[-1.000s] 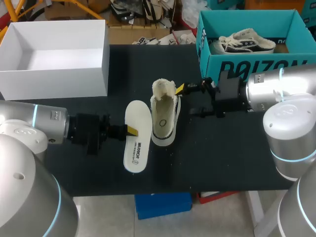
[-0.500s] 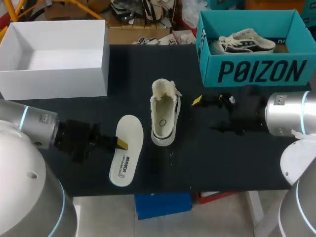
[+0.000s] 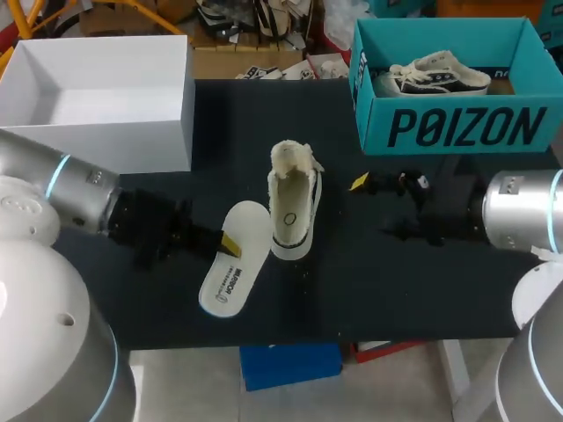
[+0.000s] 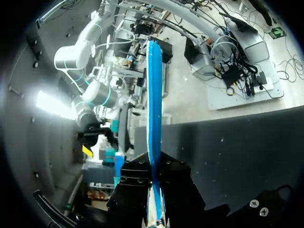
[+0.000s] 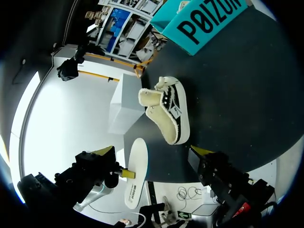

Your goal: Take the shoe out of the shoebox, open the shoe tongue, remove and reinsert the insole, then place the shoe into the shoebox

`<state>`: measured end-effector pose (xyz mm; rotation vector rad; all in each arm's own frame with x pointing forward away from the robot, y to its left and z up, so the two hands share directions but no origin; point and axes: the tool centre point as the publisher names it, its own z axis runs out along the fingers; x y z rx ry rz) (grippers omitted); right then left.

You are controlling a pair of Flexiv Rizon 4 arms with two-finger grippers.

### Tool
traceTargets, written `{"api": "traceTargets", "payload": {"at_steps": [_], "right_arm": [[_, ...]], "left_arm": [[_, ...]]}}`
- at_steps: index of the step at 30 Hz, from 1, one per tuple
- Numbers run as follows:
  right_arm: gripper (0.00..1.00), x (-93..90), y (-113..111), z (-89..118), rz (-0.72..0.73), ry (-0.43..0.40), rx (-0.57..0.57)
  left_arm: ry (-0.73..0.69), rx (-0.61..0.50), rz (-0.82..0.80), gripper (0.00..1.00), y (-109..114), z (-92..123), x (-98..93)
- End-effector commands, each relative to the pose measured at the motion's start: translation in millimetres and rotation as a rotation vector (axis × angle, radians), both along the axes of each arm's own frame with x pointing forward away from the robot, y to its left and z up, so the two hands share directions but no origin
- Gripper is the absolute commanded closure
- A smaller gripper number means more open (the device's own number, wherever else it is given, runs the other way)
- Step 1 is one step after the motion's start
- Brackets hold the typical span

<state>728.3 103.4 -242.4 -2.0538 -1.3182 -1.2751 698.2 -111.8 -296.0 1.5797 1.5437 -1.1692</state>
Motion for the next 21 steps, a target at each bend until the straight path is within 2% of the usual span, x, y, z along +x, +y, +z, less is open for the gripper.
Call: {"api": "traceTargets", "payload": {"at_steps": [1,13,21], "right_arm": [[0.0,-0.6,-1.0,0.2,0.002,0.0,0.002],[0.0,-0.6,-1.0,0.2,0.002,0.0,0.002],[0.0,-0.6,-1.0,0.2,0.002,0.0,0.002]], "left_arm": [[0.066,0.077,-0.089,1.0,-12.2,-2.1,15.5],[0.084,0.151,-0.123,1.0,-31.7,-23.3,14.1],[0.067,0.204,-0.114,1.0,-39.7,-41.5,26.4]]}}
